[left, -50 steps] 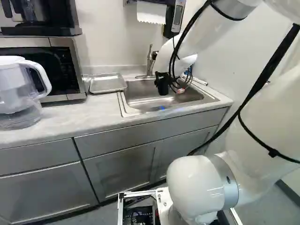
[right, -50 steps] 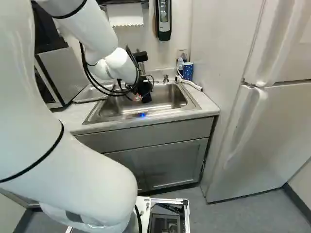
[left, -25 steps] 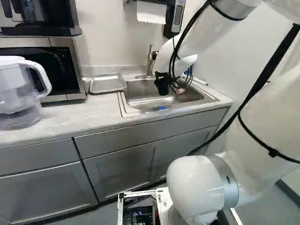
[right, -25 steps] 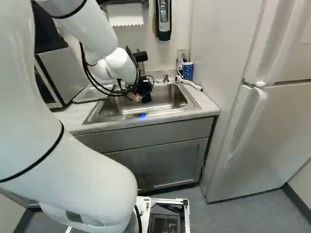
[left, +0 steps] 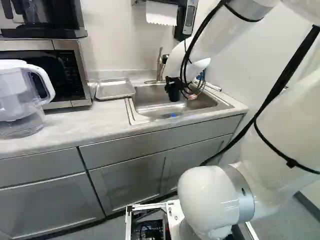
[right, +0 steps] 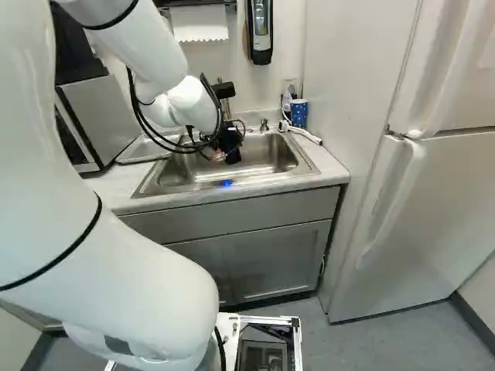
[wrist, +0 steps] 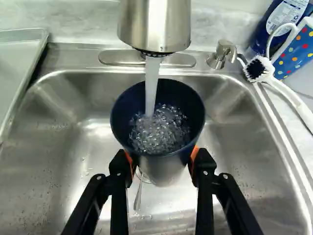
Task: Rinse the cup and place it in the tray
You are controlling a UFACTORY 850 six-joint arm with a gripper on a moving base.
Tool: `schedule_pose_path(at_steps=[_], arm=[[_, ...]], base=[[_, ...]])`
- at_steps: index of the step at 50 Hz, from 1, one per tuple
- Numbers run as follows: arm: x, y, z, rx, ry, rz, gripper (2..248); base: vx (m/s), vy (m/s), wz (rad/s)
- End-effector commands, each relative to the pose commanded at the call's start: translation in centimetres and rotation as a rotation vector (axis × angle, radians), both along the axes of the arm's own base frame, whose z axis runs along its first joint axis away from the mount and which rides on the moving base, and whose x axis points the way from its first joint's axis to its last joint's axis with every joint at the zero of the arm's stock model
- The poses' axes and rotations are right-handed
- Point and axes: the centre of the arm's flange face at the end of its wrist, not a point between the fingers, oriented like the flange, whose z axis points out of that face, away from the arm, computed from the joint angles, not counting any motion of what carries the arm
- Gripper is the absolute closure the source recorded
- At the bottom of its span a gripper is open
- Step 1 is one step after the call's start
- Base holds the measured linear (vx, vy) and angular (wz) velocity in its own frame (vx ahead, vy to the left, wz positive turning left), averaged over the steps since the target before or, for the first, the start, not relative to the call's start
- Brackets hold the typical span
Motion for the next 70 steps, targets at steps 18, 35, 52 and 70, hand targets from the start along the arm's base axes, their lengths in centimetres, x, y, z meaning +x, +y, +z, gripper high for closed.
schedule_pose_path(at_steps=[18, 35, 52, 70], arm=[[0.00, 0.00, 0.00, 0.000, 0.000, 0.000, 127], [0.00, 0.00, 0.00, 0.000, 0.000, 0.000, 127], [0.00, 0.00, 0.00, 0.000, 0.000, 0.000, 127], [0.00, 0.19, 0.00, 0.000, 0.000, 0.004, 127]], base=[[0.000, 0.000, 0.000], [0.000, 0.000, 0.000], [0.000, 0.000, 0.000], [0.000, 0.000, 0.000]])
